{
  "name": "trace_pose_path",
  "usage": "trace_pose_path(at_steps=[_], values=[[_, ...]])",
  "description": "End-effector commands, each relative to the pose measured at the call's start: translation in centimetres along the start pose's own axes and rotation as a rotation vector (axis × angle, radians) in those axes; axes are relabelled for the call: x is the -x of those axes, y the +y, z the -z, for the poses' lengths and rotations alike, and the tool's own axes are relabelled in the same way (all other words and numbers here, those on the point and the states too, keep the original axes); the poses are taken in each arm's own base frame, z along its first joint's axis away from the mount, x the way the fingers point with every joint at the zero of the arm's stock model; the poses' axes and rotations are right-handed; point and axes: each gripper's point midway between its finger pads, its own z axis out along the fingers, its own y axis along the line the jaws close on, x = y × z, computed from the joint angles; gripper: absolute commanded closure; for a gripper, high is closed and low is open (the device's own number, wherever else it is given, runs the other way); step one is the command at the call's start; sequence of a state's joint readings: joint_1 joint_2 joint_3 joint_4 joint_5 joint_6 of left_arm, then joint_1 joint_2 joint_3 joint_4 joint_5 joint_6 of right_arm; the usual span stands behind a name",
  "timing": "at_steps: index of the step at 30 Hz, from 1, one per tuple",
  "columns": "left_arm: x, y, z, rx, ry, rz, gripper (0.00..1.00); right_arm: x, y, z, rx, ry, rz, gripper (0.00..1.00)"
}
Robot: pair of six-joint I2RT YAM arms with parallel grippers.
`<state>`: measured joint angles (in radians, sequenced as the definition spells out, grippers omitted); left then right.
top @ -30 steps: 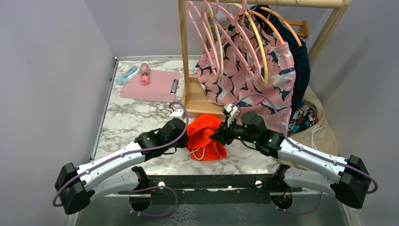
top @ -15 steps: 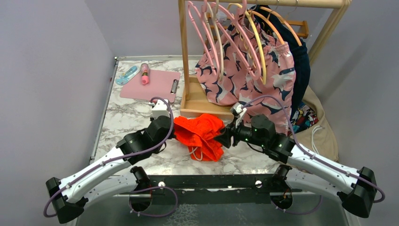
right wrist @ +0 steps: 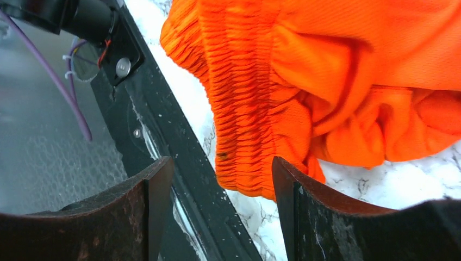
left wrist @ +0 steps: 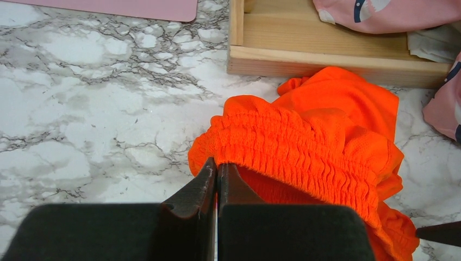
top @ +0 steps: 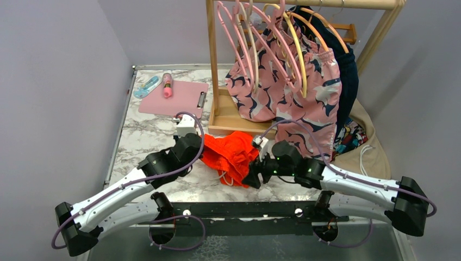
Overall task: Place the shorts on the hanger
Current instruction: Adjust the shorts at the center of the board.
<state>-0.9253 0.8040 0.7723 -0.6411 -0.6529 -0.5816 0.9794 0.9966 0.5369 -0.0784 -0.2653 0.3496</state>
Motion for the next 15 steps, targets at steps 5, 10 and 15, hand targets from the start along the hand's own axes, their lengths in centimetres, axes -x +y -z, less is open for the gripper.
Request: trace_pose_path(at_steps=[5,10,15], values=[[1.4,0.2,0.2,0.024,-0.033,-0.002,1.00,-1.7,-1.6,-1.0,-0.155,0.058,-0.002,0.31],[1.1,0.1,0.0,0.022,-0.025,-0.006,1.00,-3.1,-2.2,-1.7,-0.204,0.118,-0.013,0.34],[1.2,-0.2,0.3,-0.001,-0.022,-0.009,1.00,-1.6,-5.5,-0.7,-0.426,0.065,-0.035,0.49]])
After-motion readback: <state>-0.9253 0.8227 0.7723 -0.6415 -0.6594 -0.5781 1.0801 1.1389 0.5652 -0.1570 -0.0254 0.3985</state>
